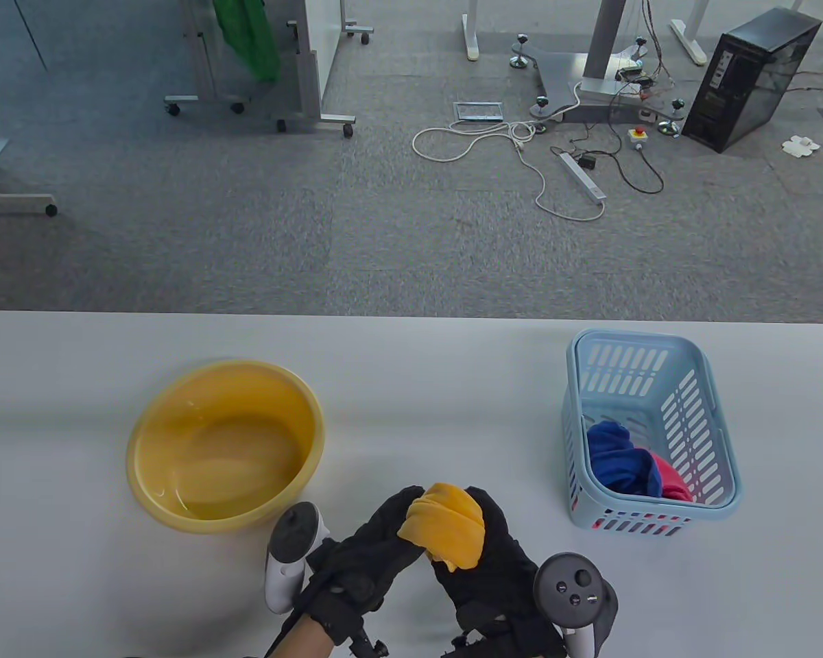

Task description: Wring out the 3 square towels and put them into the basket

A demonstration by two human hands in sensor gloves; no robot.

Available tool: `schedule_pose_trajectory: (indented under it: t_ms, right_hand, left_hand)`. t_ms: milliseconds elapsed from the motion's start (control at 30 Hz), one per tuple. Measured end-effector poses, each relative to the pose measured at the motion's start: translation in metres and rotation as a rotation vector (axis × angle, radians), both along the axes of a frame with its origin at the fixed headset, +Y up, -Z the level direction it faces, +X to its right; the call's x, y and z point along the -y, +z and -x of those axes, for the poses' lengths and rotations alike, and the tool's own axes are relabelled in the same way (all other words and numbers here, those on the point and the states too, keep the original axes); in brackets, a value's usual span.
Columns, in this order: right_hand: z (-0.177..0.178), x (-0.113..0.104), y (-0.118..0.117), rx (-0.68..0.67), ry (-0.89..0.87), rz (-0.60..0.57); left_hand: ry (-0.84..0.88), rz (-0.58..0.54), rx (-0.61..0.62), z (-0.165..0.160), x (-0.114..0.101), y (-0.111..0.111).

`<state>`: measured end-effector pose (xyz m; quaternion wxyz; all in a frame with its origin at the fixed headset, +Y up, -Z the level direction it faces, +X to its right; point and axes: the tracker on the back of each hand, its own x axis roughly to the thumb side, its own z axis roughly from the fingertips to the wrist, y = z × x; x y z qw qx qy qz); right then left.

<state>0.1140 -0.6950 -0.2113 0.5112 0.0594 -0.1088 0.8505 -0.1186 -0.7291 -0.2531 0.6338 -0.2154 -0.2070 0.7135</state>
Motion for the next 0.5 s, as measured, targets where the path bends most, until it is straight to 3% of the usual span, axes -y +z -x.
schedule_pose_trajectory:
  t_ms: [200, 300, 500]
  right_hand:
    - [-0.003, -0.006, 0.003, 0.069, 0.096, -0.046]
    - [0.005, -0.008, 0.005, 0.083, 0.258, -0.109]
    - [0.023, -0.016, 0.014, 0.12, 0.566, -0.258]
  left_hand:
    - [0.123, 0.046, -0.033, 0.005, -0.001, -0.001]
    - [0.119, 0.07, -0.077, 0.008, -0.001, 0.0]
    - [0.045, 0.128, -0.033, 0.011, 0.003, 0.0]
